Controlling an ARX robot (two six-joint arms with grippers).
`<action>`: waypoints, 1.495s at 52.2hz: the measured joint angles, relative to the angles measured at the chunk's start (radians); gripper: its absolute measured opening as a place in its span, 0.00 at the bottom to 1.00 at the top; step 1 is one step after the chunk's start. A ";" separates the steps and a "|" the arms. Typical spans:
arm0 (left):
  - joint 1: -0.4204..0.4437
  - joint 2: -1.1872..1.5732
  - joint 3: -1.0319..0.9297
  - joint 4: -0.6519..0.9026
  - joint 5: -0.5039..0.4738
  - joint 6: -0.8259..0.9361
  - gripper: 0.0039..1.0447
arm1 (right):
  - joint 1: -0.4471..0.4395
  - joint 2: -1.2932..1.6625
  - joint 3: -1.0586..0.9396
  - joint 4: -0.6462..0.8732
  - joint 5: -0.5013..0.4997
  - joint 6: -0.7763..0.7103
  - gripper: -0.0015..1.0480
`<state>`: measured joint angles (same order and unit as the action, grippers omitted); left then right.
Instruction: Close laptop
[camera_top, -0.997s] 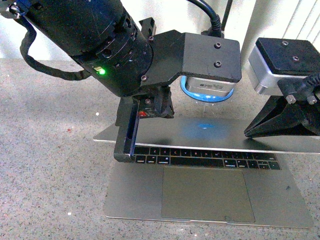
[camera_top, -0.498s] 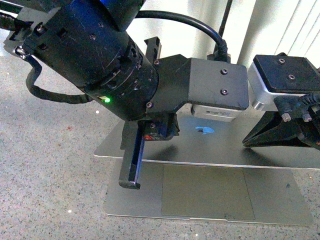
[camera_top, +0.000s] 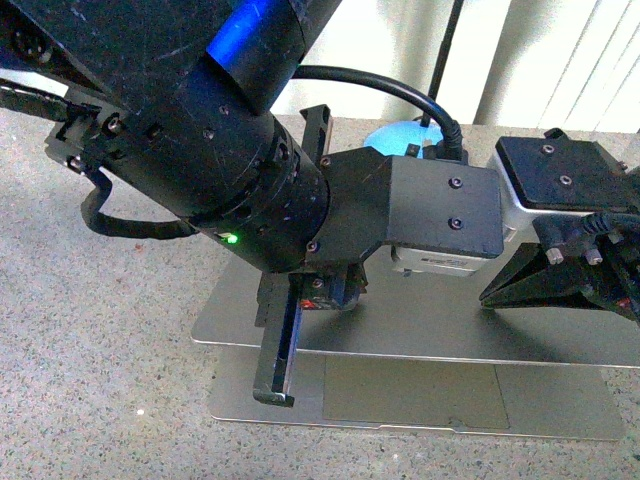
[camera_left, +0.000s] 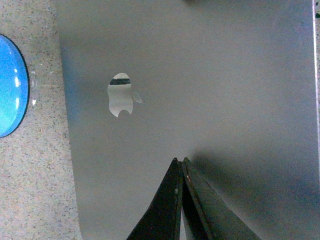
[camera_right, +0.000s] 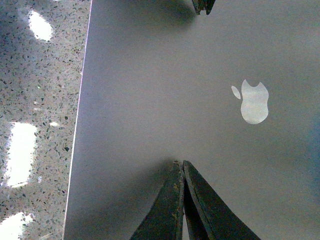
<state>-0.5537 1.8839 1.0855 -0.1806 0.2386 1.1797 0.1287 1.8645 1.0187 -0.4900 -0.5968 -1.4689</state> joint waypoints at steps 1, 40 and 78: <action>0.000 0.002 -0.002 0.002 0.000 0.000 0.03 | 0.000 0.002 -0.001 0.001 0.000 0.000 0.03; -0.032 0.056 -0.087 0.066 0.013 -0.033 0.03 | 0.026 0.072 -0.089 0.111 -0.007 0.044 0.03; -0.024 0.006 -0.099 0.085 0.018 -0.053 0.03 | 0.026 0.044 -0.100 0.136 -0.028 0.082 0.03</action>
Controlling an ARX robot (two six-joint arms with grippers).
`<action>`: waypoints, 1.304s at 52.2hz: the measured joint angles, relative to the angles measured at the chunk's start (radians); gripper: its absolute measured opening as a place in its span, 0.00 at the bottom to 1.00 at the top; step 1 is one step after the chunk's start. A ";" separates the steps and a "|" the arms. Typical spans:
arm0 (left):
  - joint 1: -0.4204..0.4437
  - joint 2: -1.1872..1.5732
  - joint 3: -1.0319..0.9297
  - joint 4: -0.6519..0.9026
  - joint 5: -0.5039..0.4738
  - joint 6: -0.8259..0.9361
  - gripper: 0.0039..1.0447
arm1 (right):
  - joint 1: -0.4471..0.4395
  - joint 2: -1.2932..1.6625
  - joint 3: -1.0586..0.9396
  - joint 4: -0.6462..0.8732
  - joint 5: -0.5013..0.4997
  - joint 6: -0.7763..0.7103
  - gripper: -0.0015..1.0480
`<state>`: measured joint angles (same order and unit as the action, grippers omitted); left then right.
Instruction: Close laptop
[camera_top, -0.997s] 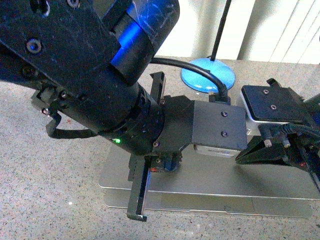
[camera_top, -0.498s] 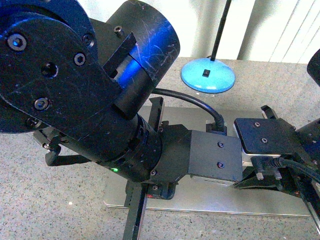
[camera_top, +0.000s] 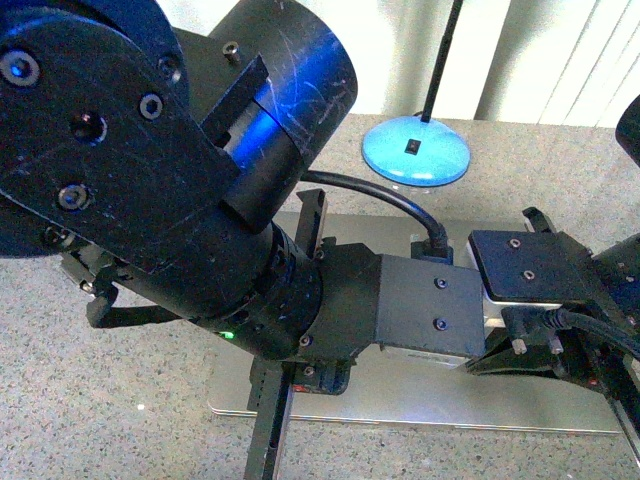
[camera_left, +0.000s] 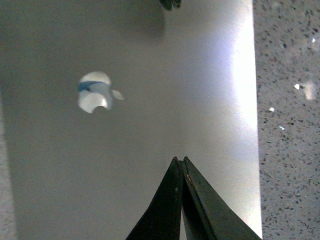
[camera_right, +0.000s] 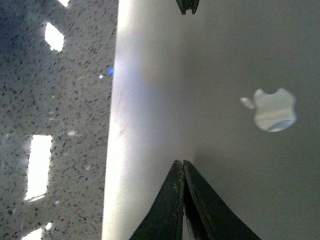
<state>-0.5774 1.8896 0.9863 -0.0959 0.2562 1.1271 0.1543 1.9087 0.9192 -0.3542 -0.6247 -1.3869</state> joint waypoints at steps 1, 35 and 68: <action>0.001 -0.004 0.000 0.005 0.000 -0.002 0.03 | -0.001 -0.004 0.001 0.004 -0.004 0.002 0.03; 0.230 -0.337 -0.150 0.330 0.031 -0.358 0.03 | -0.043 -0.249 -0.085 0.758 0.068 0.482 0.03; 0.536 -0.721 -0.525 0.538 -0.008 -0.843 0.03 | -0.117 -0.532 -0.409 1.256 0.430 1.088 0.03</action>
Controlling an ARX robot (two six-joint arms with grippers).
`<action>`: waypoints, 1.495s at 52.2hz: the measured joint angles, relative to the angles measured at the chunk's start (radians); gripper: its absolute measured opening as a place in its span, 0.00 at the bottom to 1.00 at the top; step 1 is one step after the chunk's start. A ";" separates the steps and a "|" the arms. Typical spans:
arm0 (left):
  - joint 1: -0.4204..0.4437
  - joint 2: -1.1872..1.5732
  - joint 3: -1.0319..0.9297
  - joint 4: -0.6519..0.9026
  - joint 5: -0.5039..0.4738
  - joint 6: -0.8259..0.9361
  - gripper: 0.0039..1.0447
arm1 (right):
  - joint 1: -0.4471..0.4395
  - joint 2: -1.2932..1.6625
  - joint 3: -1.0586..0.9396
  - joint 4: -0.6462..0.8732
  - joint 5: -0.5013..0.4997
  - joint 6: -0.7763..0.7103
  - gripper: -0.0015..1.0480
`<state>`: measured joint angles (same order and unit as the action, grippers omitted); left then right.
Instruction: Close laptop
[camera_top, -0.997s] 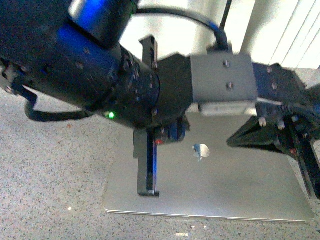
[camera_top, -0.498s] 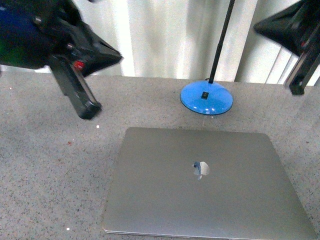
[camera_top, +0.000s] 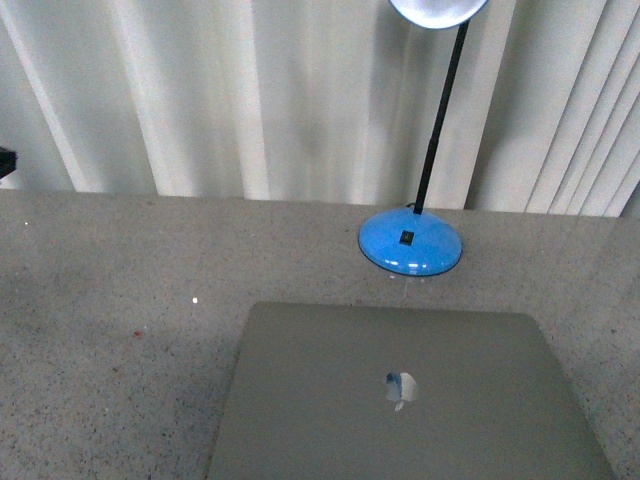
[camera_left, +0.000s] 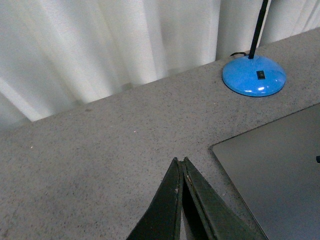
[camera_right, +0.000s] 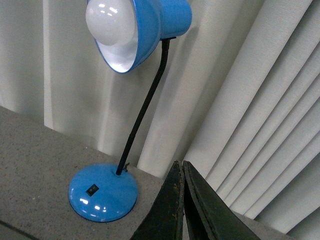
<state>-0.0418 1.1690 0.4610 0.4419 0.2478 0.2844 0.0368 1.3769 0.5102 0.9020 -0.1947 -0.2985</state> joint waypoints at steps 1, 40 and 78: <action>0.009 -0.014 -0.010 0.000 0.000 -0.006 0.03 | -0.002 -0.006 -0.003 -0.004 -0.003 0.000 0.03; 0.041 -0.392 -0.367 0.235 -0.248 -0.279 0.03 | -0.038 -0.518 -0.310 -0.250 0.195 0.282 0.03; 0.041 -0.792 -0.434 -0.064 -0.248 -0.285 0.03 | -0.038 -0.888 -0.504 -0.417 0.194 0.286 0.03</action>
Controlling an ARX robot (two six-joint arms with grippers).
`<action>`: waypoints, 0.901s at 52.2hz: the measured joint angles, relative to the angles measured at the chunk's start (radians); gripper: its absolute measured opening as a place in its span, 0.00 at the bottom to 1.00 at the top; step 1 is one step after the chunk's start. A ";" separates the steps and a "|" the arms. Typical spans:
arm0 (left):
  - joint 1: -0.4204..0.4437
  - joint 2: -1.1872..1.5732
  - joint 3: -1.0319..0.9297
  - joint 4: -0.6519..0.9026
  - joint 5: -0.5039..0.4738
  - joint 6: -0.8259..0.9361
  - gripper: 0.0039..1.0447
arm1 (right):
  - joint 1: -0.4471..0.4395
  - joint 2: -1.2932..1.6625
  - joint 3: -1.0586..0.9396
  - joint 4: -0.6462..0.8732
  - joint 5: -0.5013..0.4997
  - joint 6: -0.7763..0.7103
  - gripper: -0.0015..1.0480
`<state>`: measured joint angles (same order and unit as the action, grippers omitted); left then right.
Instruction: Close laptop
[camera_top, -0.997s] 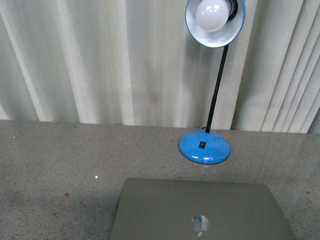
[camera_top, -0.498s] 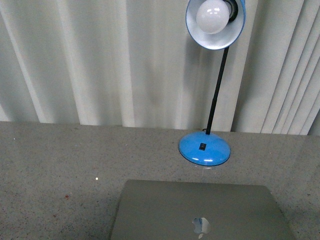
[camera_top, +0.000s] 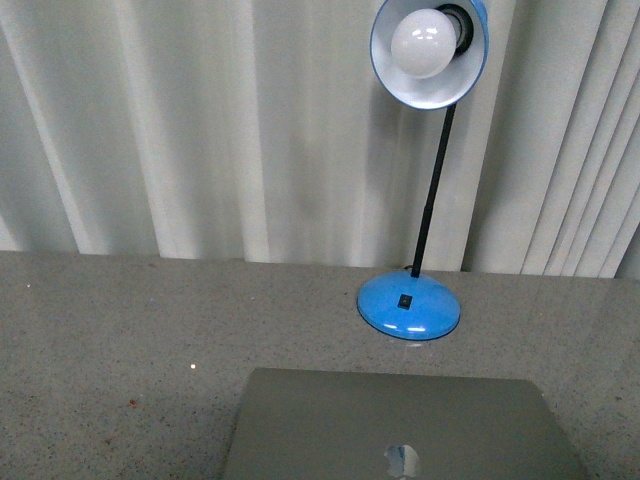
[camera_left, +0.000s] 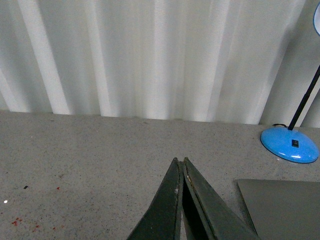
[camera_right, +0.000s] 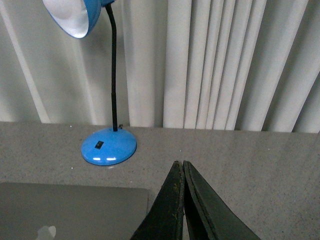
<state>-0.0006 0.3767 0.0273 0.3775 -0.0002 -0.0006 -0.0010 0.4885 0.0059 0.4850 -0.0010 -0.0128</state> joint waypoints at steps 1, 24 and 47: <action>0.000 -0.005 0.000 -0.004 0.000 0.000 0.03 | 0.000 -0.007 0.000 -0.010 0.000 0.000 0.03; 0.000 -0.150 0.000 -0.146 0.000 0.000 0.03 | 0.000 -0.187 0.000 -0.182 0.000 0.001 0.03; 0.000 -0.373 0.001 -0.377 0.000 0.000 0.03 | 0.000 -0.407 0.001 -0.430 -0.001 0.002 0.03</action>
<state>-0.0006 0.0040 0.0280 0.0006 -0.0002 -0.0010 -0.0010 0.0818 0.0067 0.0555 -0.0017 -0.0113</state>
